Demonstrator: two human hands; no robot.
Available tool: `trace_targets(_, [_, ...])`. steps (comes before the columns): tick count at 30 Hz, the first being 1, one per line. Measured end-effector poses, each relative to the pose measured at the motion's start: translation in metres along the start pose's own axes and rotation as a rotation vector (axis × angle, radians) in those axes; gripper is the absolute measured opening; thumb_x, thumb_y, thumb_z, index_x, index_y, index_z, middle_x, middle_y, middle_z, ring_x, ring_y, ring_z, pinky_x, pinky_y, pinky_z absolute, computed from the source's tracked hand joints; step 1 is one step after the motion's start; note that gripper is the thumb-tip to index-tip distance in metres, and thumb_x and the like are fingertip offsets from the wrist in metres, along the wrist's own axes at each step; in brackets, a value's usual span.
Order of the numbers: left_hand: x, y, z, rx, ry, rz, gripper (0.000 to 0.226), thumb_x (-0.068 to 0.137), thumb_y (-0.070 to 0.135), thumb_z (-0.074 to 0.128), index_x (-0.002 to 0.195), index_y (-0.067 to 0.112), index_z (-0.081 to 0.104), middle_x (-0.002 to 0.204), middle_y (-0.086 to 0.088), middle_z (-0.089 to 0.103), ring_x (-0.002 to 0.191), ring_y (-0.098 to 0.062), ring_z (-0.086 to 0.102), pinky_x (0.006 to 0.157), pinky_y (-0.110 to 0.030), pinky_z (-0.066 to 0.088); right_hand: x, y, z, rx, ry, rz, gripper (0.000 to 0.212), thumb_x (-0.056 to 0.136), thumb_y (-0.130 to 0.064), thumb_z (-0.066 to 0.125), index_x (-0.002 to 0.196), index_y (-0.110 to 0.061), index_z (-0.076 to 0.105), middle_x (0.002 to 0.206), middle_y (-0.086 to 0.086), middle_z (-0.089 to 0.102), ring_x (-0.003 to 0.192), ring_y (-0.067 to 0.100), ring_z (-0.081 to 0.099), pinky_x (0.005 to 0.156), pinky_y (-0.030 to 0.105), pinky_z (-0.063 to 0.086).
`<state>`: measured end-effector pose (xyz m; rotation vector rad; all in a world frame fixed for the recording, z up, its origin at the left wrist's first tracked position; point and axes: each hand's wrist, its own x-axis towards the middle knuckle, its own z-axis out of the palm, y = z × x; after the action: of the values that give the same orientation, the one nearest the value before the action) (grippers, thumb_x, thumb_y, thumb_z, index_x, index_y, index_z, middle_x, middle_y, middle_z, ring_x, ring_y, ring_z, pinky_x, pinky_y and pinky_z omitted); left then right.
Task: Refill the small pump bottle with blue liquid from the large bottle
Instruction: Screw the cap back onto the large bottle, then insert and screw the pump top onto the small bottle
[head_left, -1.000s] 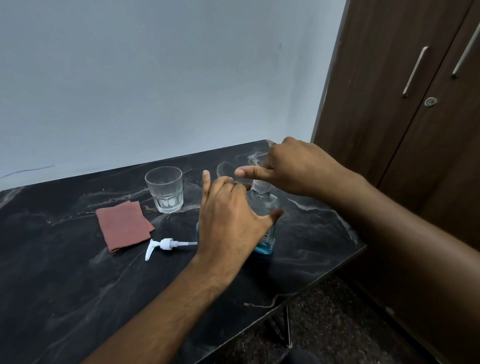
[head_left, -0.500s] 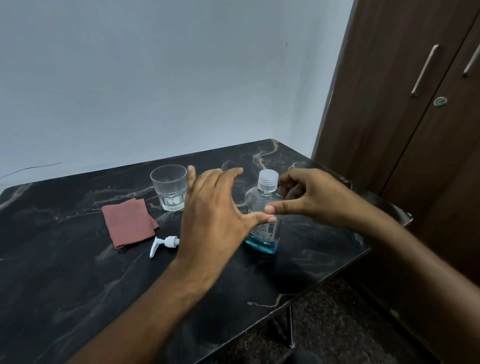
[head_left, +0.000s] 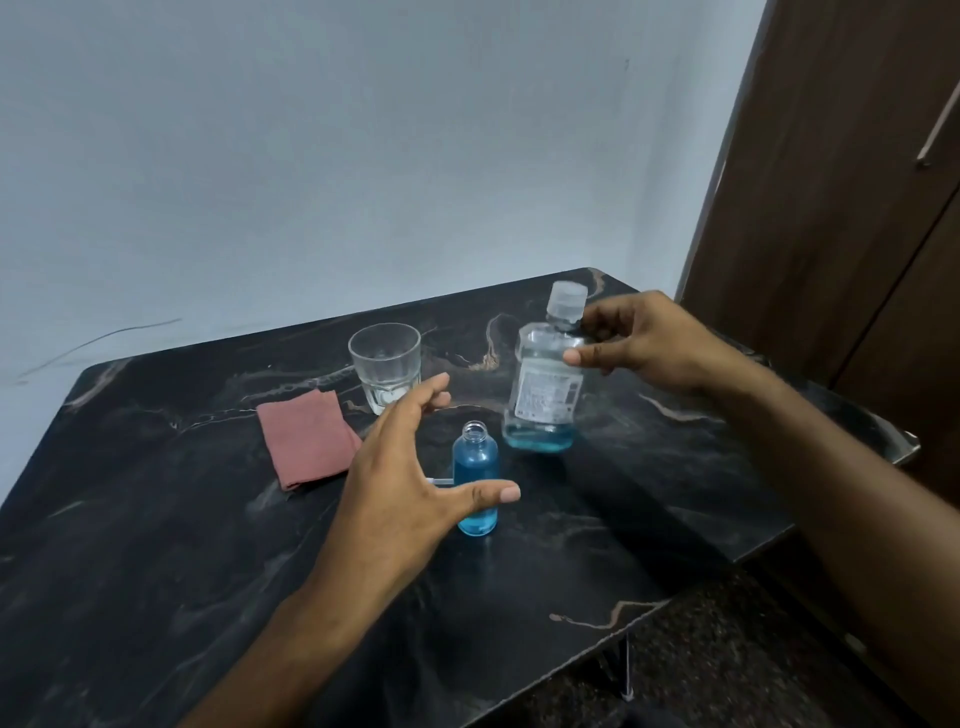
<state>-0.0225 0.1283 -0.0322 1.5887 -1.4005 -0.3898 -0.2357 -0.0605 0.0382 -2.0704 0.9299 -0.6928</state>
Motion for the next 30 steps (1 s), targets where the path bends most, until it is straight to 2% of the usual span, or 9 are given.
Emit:
trace_targets(2, [-0.002,-0.007,0.000,-0.023,-0.006,-0.026,0.113,0.045,0.068,0.083,0.148,0.043,0.043,0.135,0.026,0.055,0.129,0.006,0.049,0.098,-0.009,0.038,0.020,0.003,0.001,-0.033,0.043,-0.022,0.025,0.084,-0.018,0.078,0.108,-0.015,0.073,0.094,0.002,0.077,0.080,0.013,0.070,0.074,0.032,0.058])
trace_targets(5, [-0.006,-0.017,0.002,-0.040,0.011,-0.080,0.103,0.053,0.058,0.088,0.146,0.041,0.047,0.131,0.023,0.059,0.125,0.004,0.053,0.108,-0.023,0.042,0.049,0.008,0.005,-0.082,0.086,-0.030,0.030,0.087,-0.019,0.076,0.115,-0.014,0.070,0.108,0.010,0.072,0.104,0.027,0.068,0.092,0.043,0.058])
trace_targets(10, [-0.010,-0.024,0.009,-0.008,0.024,-0.122,0.082,0.064,0.035,0.094,0.137,0.035,0.057,0.124,0.021,0.065,0.116,0.004,0.060,0.104,-0.027,0.050,0.087,0.017,0.009,-0.161,0.081,-0.019,0.033,0.089,-0.019,0.074,0.121,-0.014,0.066,0.109,0.005,0.068,0.109,0.026,0.063,0.099,0.048,0.053])
trace_targets(16, [-0.009,-0.030,0.016,0.000,-0.001,-0.120,0.078,0.066,0.033,0.094,0.135,0.039,0.058,0.121,0.026,0.063,0.113,0.018,0.053,0.089,0.002,0.040,0.105,0.033,0.011,-0.099,0.000,0.052,0.032,0.094,-0.015,0.067,0.126,-0.015,0.063,0.121,0.009,0.066,0.116,0.024,0.059,0.092,0.038,0.052])
trace_targets(19, [-0.009,-0.031,0.021,0.006,0.002,-0.119,0.072,0.067,0.034,0.093,0.132,0.039,0.060,0.117,0.026,0.064,0.110,0.020,0.053,0.086,0.004,0.039,0.106,0.036,0.012,-0.006,-0.027,0.072,0.033,0.096,-0.011,0.065,0.128,-0.015,0.061,0.123,0.009,0.066,0.111,0.018,0.059,0.079,0.024,0.046])
trace_targets(22, [-0.009,-0.031,0.024,-0.007,0.001,-0.130,0.066,0.069,0.034,0.093,0.127,0.042,0.062,0.113,0.026,0.065,0.106,0.021,0.052,0.083,0.004,0.039,0.107,0.035,0.011,0.031,-0.056,0.102,0.037,0.096,-0.008,0.064,0.132,-0.014,0.058,0.126,0.008,0.066,0.118,0.021,0.059,0.083,0.026,0.049])
trace_targets(26, [-0.008,-0.031,0.026,-0.028,0.010,-0.129,0.061,0.068,0.030,0.094,0.121,0.040,0.066,0.109,0.020,0.070,0.103,0.012,0.059,0.081,-0.001,0.043,0.103,0.032,0.010,0.116,-0.069,0.156,0.080,0.083,-0.001,0.076,0.152,-0.013,0.036,0.148,0.010,0.052,0.138,0.025,0.048,0.113,0.046,0.043])
trace_targets(28, [-0.008,-0.031,0.027,-0.045,0.006,-0.137,0.065,0.067,0.029,0.095,0.123,0.040,0.065,0.109,0.020,0.070,0.101,0.010,0.062,0.080,-0.002,0.045,0.095,0.024,0.012,0.045,-0.009,0.176,0.107,0.075,-0.006,0.084,0.159,-0.017,0.018,0.155,0.010,0.044,0.140,0.026,0.043,0.113,0.044,0.042])
trace_targets(30, [-0.009,-0.033,0.028,-0.055,0.004,-0.141,0.065,0.066,0.030,0.095,0.122,0.042,0.064,0.109,0.021,0.070,0.099,0.008,0.064,0.080,-0.004,0.046,0.085,0.015,0.018,-0.059,0.129,0.158,0.114,0.072,-0.010,0.088,0.159,-0.021,0.014,0.151,0.010,0.046,0.131,0.025,0.049,0.106,0.043,0.048])
